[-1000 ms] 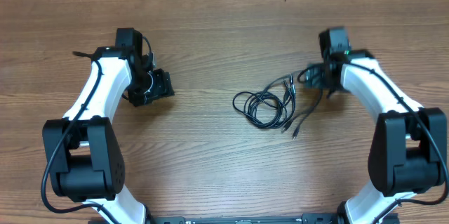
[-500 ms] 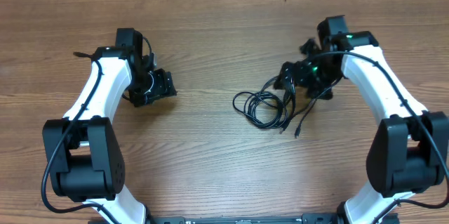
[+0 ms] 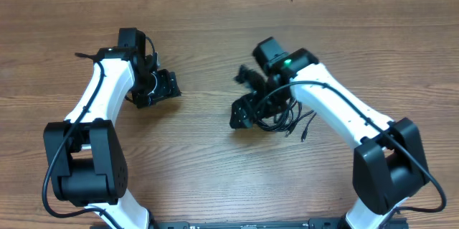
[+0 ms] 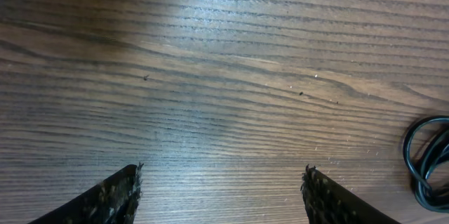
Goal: Untangle cables
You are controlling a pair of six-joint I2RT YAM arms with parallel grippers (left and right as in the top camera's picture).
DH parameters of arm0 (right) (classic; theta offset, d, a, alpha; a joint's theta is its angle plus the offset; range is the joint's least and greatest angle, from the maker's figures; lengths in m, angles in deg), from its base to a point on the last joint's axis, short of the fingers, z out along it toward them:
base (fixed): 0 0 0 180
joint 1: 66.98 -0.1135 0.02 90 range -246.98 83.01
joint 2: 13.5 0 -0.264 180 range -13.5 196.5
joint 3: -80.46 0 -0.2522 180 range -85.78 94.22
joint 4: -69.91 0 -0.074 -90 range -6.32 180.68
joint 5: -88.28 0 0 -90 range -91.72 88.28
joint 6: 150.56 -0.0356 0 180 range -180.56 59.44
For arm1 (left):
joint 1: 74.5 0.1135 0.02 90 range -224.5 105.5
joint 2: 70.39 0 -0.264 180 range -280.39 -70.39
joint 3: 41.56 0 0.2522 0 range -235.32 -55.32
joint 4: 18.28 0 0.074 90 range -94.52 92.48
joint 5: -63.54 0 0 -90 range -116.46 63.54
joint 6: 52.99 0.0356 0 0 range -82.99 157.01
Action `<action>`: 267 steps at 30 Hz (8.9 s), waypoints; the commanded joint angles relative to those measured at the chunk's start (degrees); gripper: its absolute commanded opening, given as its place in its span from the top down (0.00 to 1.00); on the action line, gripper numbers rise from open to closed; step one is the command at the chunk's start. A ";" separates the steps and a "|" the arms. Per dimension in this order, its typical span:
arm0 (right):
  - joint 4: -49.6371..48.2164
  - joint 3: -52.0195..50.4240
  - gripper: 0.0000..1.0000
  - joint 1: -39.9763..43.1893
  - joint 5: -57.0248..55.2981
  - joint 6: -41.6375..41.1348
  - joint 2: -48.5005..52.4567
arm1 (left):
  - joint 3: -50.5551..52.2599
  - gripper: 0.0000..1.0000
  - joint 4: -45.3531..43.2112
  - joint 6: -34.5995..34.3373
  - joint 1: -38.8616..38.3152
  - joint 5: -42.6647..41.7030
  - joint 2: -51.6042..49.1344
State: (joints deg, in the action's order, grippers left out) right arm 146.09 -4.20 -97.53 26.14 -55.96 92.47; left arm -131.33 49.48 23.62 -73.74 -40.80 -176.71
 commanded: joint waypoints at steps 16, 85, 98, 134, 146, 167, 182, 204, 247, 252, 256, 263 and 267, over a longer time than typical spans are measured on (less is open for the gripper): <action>-11.19 -7.08 0.48 -4.87 -18.43 -0.07 -0.33 | -0.57 0.25 -0.07 -0.35 -0.04 -0.74 -0.50; -41.53 -0.79 0.96 7.48 44.89 -39.65 -0.31 | -0.57 0.27 -14.25 2.29 -2.62 -51.32 -0.50; -42.18 -0.79 0.96 7.50 48.11 -34.49 -0.31 | -0.57 0.21 -21.51 -11.50 -2.49 -50.38 -0.50; -29.64 -0.90 0.96 7.48 51.74 -9.99 -0.31 | -0.55 0.24 -13.53 -14.12 -4.00 -60.30 -0.50; -30.45 -0.90 0.96 7.48 51.36 -9.84 -0.31 | -0.55 0.75 -10.56 -14.05 -7.54 -59.52 -0.50; -20.61 -0.90 0.52 11.08 34.45 -10.34 -0.31 | -0.55 0.96 -10.97 -18.84 -5.11 -50.95 -0.50; -7.19 -0.90 0.54 5.31 13.97 -8.52 -0.31 | -0.76 0.95 -10.14 -18.14 -1.77 -30.18 -0.48; -17.33 -0.94 0.59 -19.02 -15.87 18.43 2.73 | -9.62 0.57 15.17 -9.64 8.37 3.32 -0.50; -3.74 12.81 0.96 -11.98 -1.09 19.82 11.52 | -9.55 0.17 13.33 15.08 10.73 -29.57 -0.50; 0.00 14.69 0.96 -7.06 6.62 17.79 11.54 | -9.55 0.15 14.67 14.71 10.73 -33.44 -0.50; 5.11 13.88 0.84 -5.70 6.75 28.87 11.78 | -9.55 0.09 14.95 11.65 10.73 -29.49 -0.50; 1.60 10.58 0.67 -10.12 -2.91 30.45 11.82 | -9.55 0.09 14.69 7.80 10.71 -25.68 -0.50; -0.83 7.34 0.62 -13.70 -4.59 30.16 11.82 | -9.55 0.09 14.60 7.82 10.69 -25.53 -0.50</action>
State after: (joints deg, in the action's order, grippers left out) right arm 145.65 4.96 -109.29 24.11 -26.85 104.12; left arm -139.81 64.21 32.47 -62.77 -66.99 -176.82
